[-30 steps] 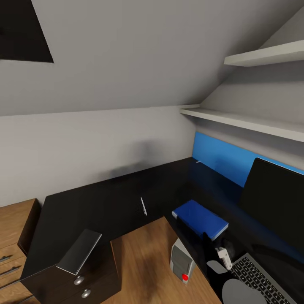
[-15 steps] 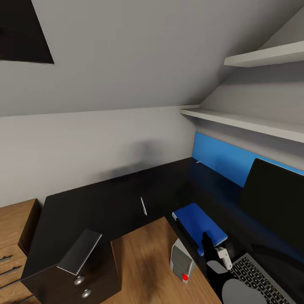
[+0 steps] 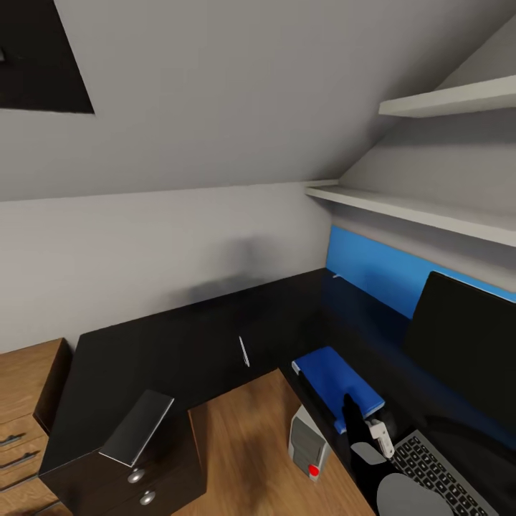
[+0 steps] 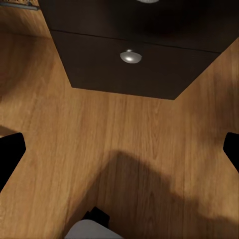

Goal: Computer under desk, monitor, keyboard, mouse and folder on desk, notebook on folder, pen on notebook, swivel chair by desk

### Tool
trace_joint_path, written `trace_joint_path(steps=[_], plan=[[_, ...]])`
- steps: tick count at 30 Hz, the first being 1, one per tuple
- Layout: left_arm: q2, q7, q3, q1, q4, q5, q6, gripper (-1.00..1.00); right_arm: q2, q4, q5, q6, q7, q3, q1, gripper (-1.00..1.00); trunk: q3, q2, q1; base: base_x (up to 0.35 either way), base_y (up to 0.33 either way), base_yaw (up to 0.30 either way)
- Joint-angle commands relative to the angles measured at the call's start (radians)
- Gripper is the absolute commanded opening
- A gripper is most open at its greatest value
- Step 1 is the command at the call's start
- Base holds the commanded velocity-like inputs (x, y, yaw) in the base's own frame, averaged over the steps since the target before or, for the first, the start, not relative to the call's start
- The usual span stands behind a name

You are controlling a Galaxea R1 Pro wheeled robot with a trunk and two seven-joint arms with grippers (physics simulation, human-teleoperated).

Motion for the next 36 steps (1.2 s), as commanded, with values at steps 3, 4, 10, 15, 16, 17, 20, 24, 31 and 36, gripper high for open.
trace_joint_path(steps=[3, 4, 10, 15, 16, 17, 20, 24, 31, 36], plan=[[0.000, 0.000, 0.003, -0.001, 0.000, -0.003, -0.002, 1.00, 0.000, 0.000, -0.011, -0.002, 0.007, -0.001, 0.000, 1.00, 0.008, 0.020, -0.011, 0.000, 0.000, 0.000], [-0.001, 0.000, 0.003, -0.001, 0.001, -0.003, -0.002, 1.00, 0.000, 0.000, -0.011, -0.002, 0.007, -0.001, -0.001, 1.00, 0.011, 0.027, -0.015, 0.000, 0.000, 0.000], [0.000, 0.000, 0.003, -0.001, 0.001, -0.003, -0.002, 1.00, 0.000, 0.000, -0.011, -0.002, 0.007, -0.001, 0.000, 1.00, 0.030, 0.069, -0.038, 0.000, 0.000, 0.000], [-0.001, 0.000, 0.003, -0.001, 0.001, -0.003, -0.002, 1.00, 0.000, 0.000, -0.011, -0.003, 0.007, -0.001, -0.001, 1.00, 0.045, 0.104, -0.057, 0.000, 0.000, 0.000], [-0.001, 0.000, 0.003, -0.001, 0.001, -0.003, -0.002, 1.00, 0.000, 0.000, -0.010, -0.004, 0.007, -0.001, -0.001, 1.00, 0.048, 0.111, -0.061, 0.000, 0.000, 0.000], [-0.001, 0.000, 0.003, -0.001, 0.000, -0.003, -0.002, 1.00, 0.000, 0.000, -0.010, -0.004, 0.007, -0.001, -0.001, 1.00, 0.052, 0.118, -0.065, 0.000, 0.000, 0.000], [-0.001, 0.000, 0.003, -0.001, 0.001, -0.003, -0.002, 1.00, 0.000, 0.000, -0.008, -0.007, 0.008, -0.001, -0.001, 1.00, 0.058, 0.132, -0.073, 0.000, 0.000, 0.000], [-0.001, 0.000, 0.003, -0.001, 0.001, -0.003, -0.002, 1.00, 0.000, 0.000, -0.004, -0.010, 0.010, -0.001, -0.001, 1.00, 0.058, 0.132, -0.073, 0.000, 0.000, 0.000], [-0.001, 0.000, 0.002, -0.001, 0.001, -0.003, -0.002, 1.00, 0.000, -0.001, 0.000, -0.013, 0.012, 0.000, -0.001, 1.00, 0.058, 0.132, -0.073, 0.000, 0.000, 0.000], [-0.002, 0.000, 0.001, -0.001, 0.001, -0.004, -0.001, 1.00, 0.000, -0.001, 0.005, -0.013, 0.013, 0.002, 0.000, 1.00, 0.058, 0.132, -0.073, 0.000, 0.000, 0.000]])
